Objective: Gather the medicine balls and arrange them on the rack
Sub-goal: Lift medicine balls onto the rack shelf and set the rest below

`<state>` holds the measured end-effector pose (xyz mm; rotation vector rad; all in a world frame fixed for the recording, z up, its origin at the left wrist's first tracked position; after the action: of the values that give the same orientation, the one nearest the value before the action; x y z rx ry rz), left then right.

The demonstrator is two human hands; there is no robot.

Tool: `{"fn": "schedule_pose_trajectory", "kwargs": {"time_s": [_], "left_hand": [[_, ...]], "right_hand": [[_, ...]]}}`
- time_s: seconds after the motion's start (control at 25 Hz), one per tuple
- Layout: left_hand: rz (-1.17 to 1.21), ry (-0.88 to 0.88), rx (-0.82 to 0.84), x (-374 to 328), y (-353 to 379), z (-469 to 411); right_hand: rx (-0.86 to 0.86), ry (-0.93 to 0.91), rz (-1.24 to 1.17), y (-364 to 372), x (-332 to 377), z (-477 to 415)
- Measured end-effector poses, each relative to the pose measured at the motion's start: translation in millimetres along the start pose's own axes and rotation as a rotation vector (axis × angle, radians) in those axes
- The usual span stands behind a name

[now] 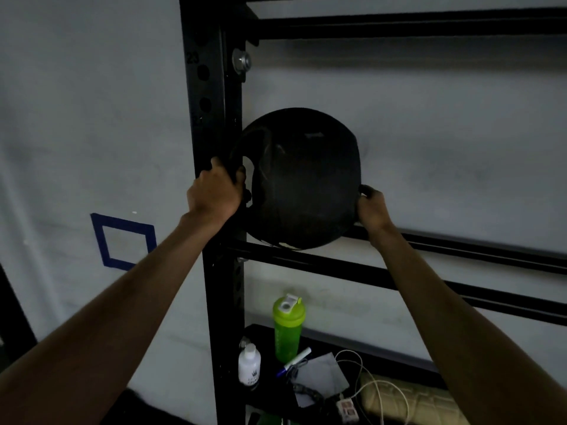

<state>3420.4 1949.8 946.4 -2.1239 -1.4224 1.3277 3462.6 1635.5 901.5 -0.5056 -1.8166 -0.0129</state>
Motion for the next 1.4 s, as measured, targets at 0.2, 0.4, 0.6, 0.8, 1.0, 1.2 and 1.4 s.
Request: {"fn": "schedule_pose_trajectory", "kwargs": {"time_s": [0.2,0.4,0.6,0.8,1.0,1.2,1.4], "left_hand": [[0.079,0.034,0.074,7.2,-13.1,49.5],[0.115,0.149,0.246,14.7,-15.7,125.0],[0.125,0.226,0.396,18.9,11.5,228.6],[0.101,0.269,0.626,22.5,70.9,353.4],[0.061,0.287,0.873,29.5,138.2,474.8],[-0.045,0.246,1.129,52.6,205.2,592.8],[-0.114,0.057,1.349,93.7,280.3,717.7]], "right_hand": [[-0.137,-0.129,0.235,-30.4,16.1,79.6],[-0.207,-0.314,0.348,-44.6,43.9,196.3],[-0.069,-0.199,0.512,-46.1,1.8,303.8],[0.018,0.009,0.689,-67.6,-82.7,390.4],[0.091,0.211,0.74,-92.1,-183.5,472.0],[0.224,0.53,0.715,-120.5,-301.2,557.8],[0.408,0.799,0.663,-146.8,-435.1,640.4]]}}
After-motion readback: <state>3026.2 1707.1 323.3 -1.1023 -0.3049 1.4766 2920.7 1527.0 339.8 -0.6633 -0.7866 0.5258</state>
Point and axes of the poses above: each hand's wrist, its own z-axis away from the middle knuckle, its own y-axis out of the palm, x = y × z, the point moved 8 cm from there along -z, towards the middle knuckle, and after that the axes turned 1 degree about x, right-handed, at the moved point
